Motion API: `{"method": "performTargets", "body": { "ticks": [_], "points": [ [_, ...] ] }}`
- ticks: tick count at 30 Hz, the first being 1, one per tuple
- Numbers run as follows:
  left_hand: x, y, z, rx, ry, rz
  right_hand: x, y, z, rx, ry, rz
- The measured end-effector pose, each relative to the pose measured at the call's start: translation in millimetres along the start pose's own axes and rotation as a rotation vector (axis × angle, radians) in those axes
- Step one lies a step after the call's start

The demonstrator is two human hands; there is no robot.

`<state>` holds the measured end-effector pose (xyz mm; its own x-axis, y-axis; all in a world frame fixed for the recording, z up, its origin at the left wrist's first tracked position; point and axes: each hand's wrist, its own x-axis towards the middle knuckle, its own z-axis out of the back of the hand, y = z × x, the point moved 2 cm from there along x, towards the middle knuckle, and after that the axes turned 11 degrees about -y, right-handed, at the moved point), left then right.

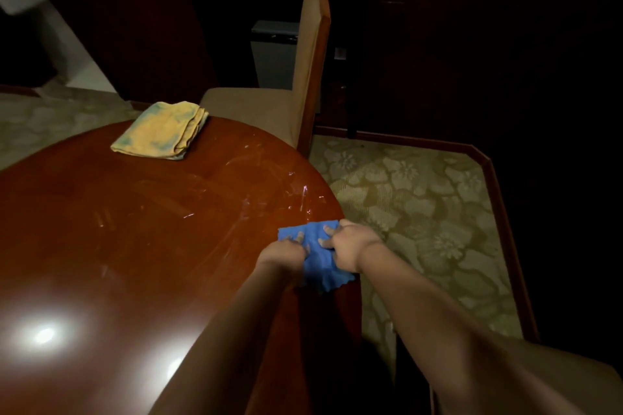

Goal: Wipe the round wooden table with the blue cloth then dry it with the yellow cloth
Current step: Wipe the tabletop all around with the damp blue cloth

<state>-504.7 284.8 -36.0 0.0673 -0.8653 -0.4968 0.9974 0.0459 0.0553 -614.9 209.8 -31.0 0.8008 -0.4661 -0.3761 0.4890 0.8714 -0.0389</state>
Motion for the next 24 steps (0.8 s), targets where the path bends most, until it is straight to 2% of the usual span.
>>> {"method": "performTargets", "body": {
  "ticks": [7, 13, 19, 24],
  "points": [
    [30.2, 18.2, 21.5, -0.073, -0.028, 0.065, 50.9, -27.3, 19.1, 0.026, -0.043, 0.056],
    [52.2, 39.0, 43.5, -0.037, -0.020, 0.117, 76.5, -41.6, 22.9, 0.007, -0.092, 0.068],
    [37.2, 28.2, 21.7, -0.022, -0.011, 0.138, 49.9, -20.7, 15.4, -0.065, -0.033, 0.027],
    [-18.4, -4.1, 6.9, -0.020, -0.008, 0.079, -12.3, 8.1, 3.8, -0.024, 0.023, -0.008]
  ]
}}
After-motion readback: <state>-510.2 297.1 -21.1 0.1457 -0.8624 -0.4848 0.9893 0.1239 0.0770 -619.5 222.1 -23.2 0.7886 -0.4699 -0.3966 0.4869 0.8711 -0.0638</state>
